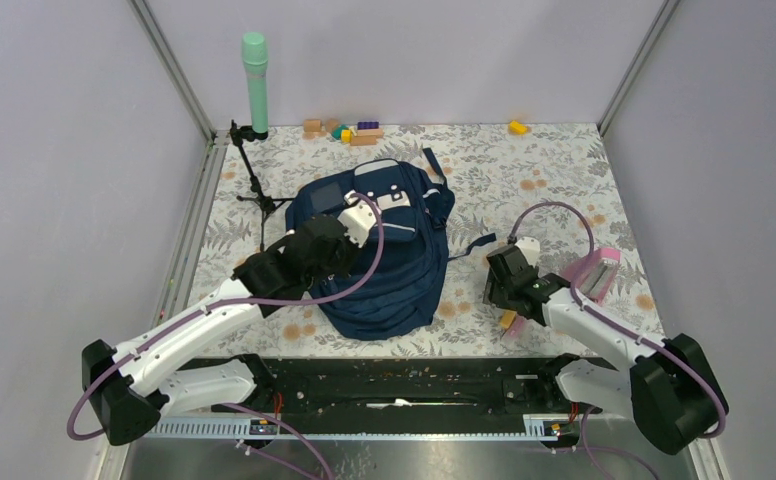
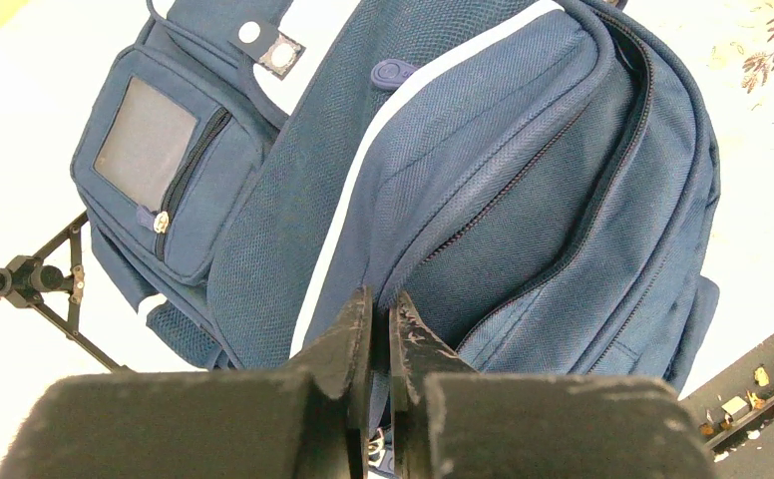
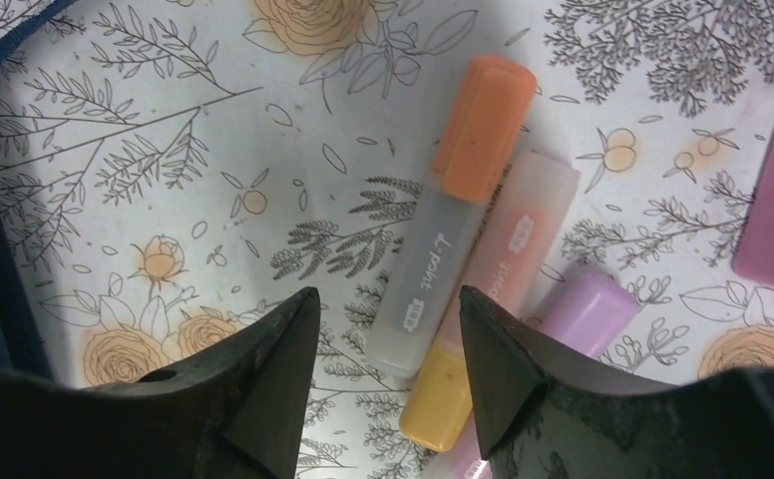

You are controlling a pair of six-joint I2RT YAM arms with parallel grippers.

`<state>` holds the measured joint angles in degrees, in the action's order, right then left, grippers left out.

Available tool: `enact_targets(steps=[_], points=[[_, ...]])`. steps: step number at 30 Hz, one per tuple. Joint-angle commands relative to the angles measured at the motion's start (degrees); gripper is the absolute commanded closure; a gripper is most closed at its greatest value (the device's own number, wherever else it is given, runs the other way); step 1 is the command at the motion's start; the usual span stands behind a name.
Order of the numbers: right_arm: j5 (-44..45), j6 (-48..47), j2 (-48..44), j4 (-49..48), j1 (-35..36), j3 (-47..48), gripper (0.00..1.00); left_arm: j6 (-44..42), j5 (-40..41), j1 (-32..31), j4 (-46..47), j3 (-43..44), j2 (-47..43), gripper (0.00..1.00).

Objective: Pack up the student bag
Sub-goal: Pick up the stationery from the center of the board.

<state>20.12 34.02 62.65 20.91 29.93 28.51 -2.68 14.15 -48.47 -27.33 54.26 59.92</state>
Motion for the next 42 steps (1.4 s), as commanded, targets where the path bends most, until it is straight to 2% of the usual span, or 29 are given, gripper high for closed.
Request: enact_targets(steps=[1,8,13,25,32,38,41,42], points=[[0.96,0.71,3.31,-2.25,-0.4,2.89,0.41,1.8,0.49,0.22,5.91,1.73,-3.65,1.0],[3.69,1.94,6.26,-0.74,-0.4,4.77,0.4,1.86,0.71,0.22,5.71,1.9,-3.69,1.0],[5.25,3.99,7.35,0.62,-0.45,5.39,0.35,1.89,0.62,0.28,5.63,1.98,-3.85,1.0],[-0.15,5.01,16.1,1.28,-0.45,10.54,0.44,1.88,0.61,0.27,5.54,2.08,-3.97,1.0],[-0.59,4.24,17.37,1.34,-0.24,10.26,0.58,1.89,0.61,0.22,5.54,2.08,-4.01,1.0],[-1.38,2.51,14.82,1.42,-0.23,9.38,0.85,1.89,0.47,0.22,5.54,2.08,-4.0,1.0],[-3.05,0.22,10.43,1.56,-0.27,8.92,0.99,1.89,0.28,0.23,5.45,2.16,-3.94,1.0],[-4.41,-1.25,8.53,1.52,-0.19,8.88,1.0,1.9,0.18,0.22,5.43,2.17,-3.93,1.0]])
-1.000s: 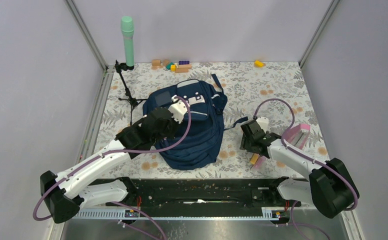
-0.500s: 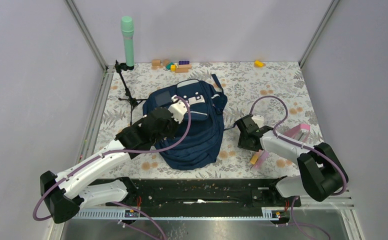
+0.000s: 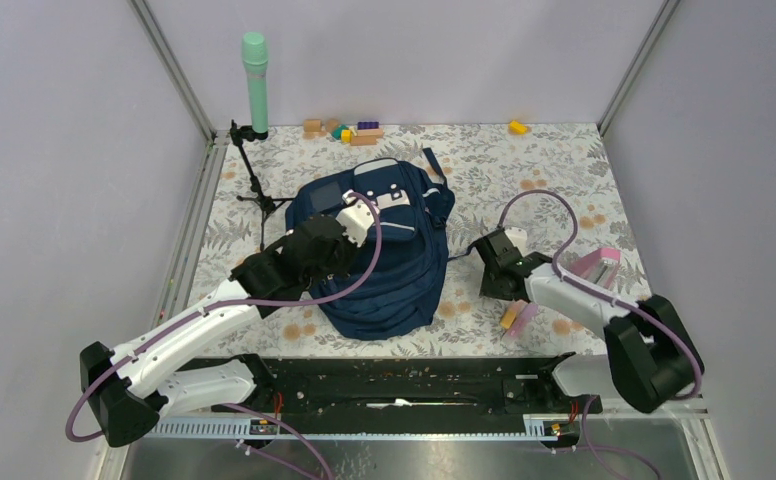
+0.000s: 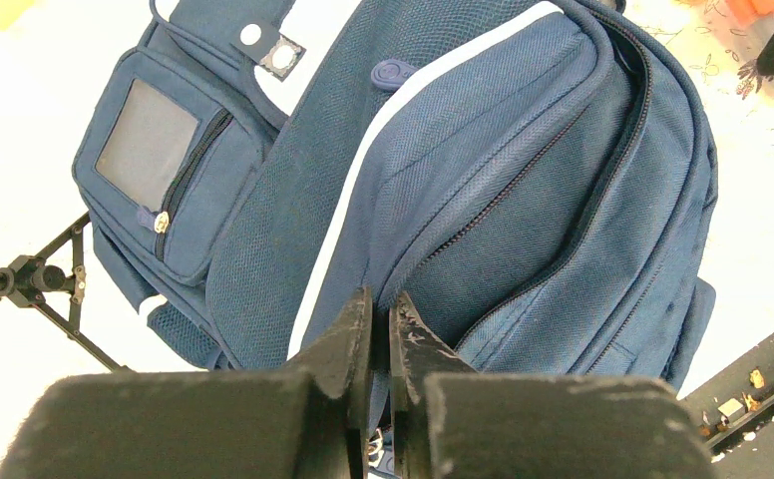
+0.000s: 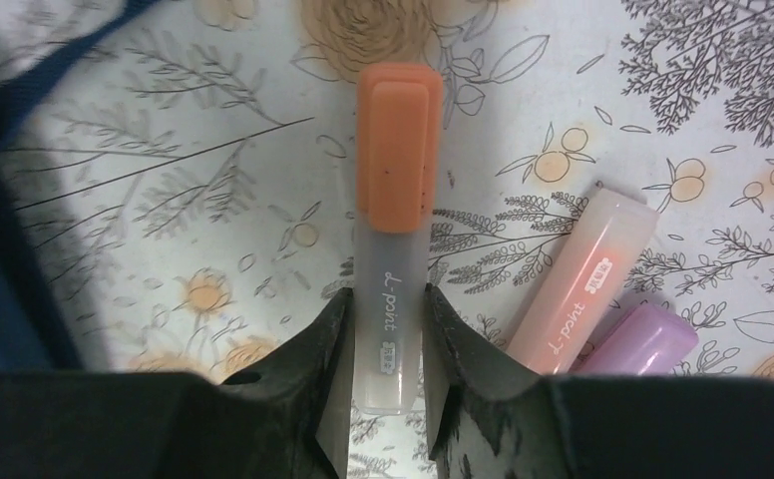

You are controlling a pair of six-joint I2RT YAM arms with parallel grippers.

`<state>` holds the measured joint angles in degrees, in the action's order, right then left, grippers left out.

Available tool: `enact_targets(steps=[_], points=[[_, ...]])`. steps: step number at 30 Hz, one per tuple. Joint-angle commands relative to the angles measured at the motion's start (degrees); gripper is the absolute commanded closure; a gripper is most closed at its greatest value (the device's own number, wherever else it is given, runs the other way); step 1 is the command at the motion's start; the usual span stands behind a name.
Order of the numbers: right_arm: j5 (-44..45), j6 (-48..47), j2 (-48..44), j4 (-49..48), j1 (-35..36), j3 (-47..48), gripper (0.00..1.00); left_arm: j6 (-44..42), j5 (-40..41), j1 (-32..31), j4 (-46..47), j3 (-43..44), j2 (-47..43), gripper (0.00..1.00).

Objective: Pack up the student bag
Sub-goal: Pick up the stationery from the center of the board.

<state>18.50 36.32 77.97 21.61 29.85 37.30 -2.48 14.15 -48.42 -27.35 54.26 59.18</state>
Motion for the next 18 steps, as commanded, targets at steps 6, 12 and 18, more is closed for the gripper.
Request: enact_targets(steps=[6,12,18], points=[[-14.12,-11.3,-17.23,4.57,0.37,2.01,1.0,1.91,-0.71,0.18,5.38,2.34,-3.1,1.0],[-34.02,-11.57,-20.13,8.92,1.74,6.88,1.0,2.04,-1.2,0.17,5.34,2.39,-3.02,1.0],[-41.54,-7.15,-17.86,7.19,11.28,12.89,1.0,2.04,-1.06,0.17,5.21,2.43,-3.25,1.0]])
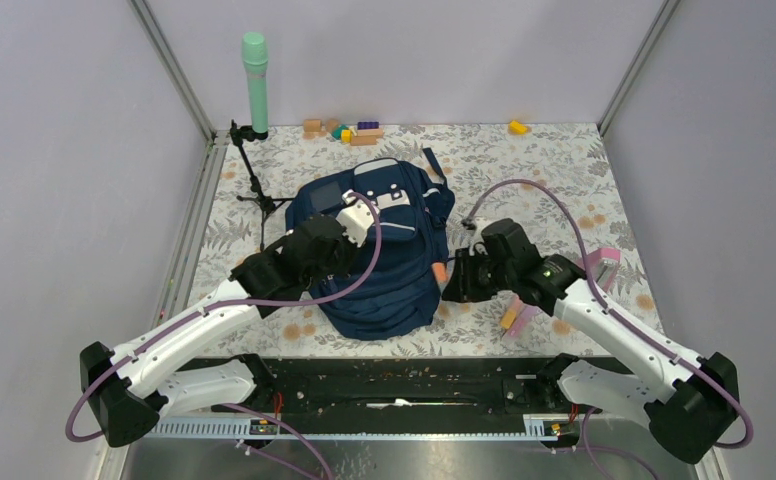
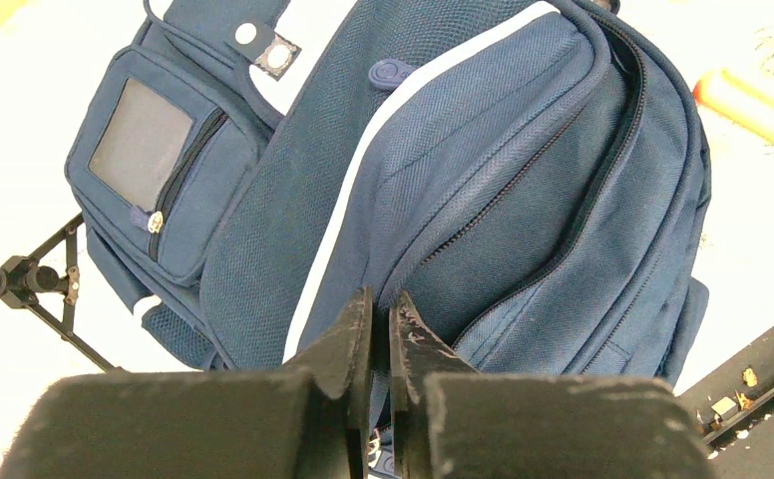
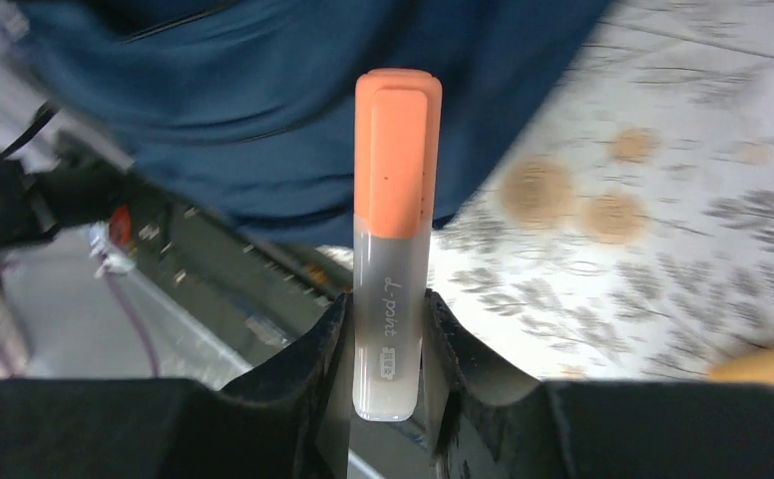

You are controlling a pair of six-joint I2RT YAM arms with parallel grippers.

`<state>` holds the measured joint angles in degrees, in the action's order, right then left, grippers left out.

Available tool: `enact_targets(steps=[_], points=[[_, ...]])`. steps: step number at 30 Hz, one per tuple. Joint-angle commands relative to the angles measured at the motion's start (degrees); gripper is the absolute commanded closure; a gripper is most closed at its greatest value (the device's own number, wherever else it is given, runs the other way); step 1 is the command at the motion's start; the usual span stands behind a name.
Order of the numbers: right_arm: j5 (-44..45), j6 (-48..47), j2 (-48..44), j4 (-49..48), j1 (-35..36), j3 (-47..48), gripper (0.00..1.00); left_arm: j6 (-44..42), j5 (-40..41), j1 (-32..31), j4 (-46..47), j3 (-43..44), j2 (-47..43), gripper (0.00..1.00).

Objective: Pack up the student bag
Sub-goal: Pick up the stationery from the center of the board, then place the stationery in the student bag.

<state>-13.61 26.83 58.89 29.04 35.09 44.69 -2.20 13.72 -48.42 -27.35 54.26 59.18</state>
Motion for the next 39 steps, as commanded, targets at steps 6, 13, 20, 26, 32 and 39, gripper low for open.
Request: enact_targets(steps=[6,13,20,26,32,39], points=[[-14.76,13.54,4.37,-13.89,9.13,6.05,1.0,1.68,-0.63,0.18,5.23,2.34,-3.66,1.0],[-9.72,22.59,11.04,-21.87,10.34,8.45,1.0,1.6,-0.71,0.19,5.21,2.25,-3.87,1.0],[3.5,32.19,13.72,-32.14,10.61,6.51,1.0,1.71,-0.77,0.19,5.25,2.34,-3.89,1.0],[16.11,39.25,15.22,-43.15,11.32,2.87,1.0,1.84,-1.15,0.18,5.21,2.34,-3.97,1.0],[25.45,40.43,19.67,-48.56,13.88,5.16,1.0,1.82,-1.32,0.18,5.21,2.34,-4.02,1.0],[40.61,37.54,23.65,-54.12,17.81,5.39,1.0,1.85,-1.36,0.17,5.25,2.25,-4.03,1.0]])
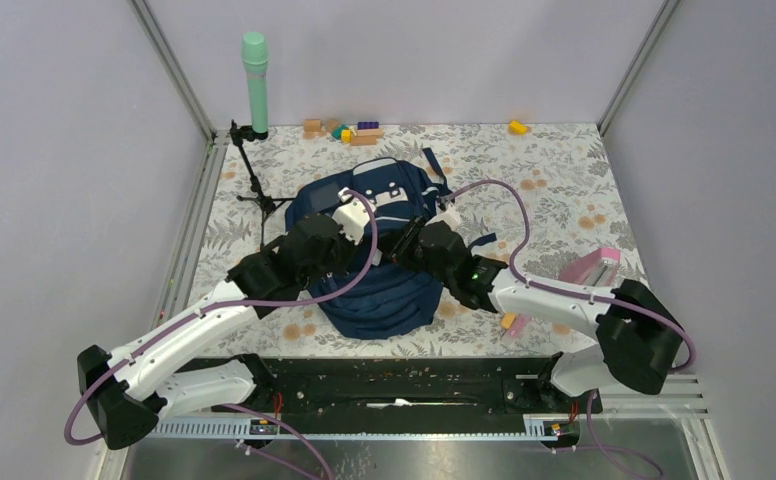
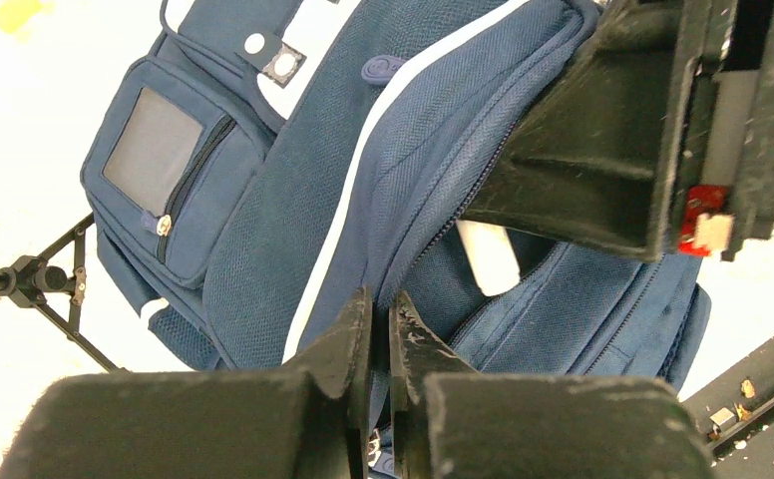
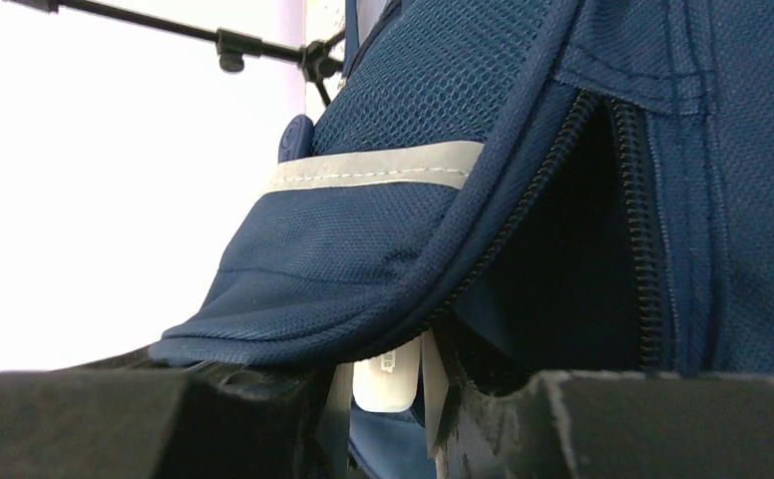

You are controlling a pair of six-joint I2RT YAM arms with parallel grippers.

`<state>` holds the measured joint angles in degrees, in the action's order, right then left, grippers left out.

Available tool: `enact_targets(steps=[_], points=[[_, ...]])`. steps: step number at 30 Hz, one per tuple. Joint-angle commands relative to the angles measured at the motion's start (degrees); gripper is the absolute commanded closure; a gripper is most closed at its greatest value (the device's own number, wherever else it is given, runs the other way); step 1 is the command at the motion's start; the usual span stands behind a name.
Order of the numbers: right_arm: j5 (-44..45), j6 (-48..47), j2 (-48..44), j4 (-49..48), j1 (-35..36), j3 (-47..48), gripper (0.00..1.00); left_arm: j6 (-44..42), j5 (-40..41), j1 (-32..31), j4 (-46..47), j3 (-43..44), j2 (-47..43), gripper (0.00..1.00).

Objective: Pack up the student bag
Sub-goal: Place the stationery in the student bag.

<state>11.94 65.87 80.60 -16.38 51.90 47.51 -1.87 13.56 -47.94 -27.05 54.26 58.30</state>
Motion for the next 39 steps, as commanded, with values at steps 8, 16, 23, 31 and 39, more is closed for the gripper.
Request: enact_targets(steps=[8,16,23,31,39], points=[[20.52,-6.68,6.27,-15.42,3.32,2.92,0.69,1.52,-1.39,-0.31,4.9,2.26,-2.7,1.0],[20.27,-13.08,5.95,-21.28,4.61,0.41,0.42,1.34,-1.17,-0.31,4.89,2.25,-2.82,1.0],[19.41,-16.4,4.1,-24.37,5.49,-2.59,0.46,1.34,-0.84,-0.31,4.9,2.25,-2.93,1.0],[10.95,-26.47,-2.57,-26.95,6.69,-7.8,0.39,1.69,-0.17,-0.31,5.29,1.91,-3.36,1.0],[10.18,-30.63,-17.74,-13.51,6.73,-15.84,0.36,1.69,0.89,-0.18,5.38,1.77,-3.71,1.0]])
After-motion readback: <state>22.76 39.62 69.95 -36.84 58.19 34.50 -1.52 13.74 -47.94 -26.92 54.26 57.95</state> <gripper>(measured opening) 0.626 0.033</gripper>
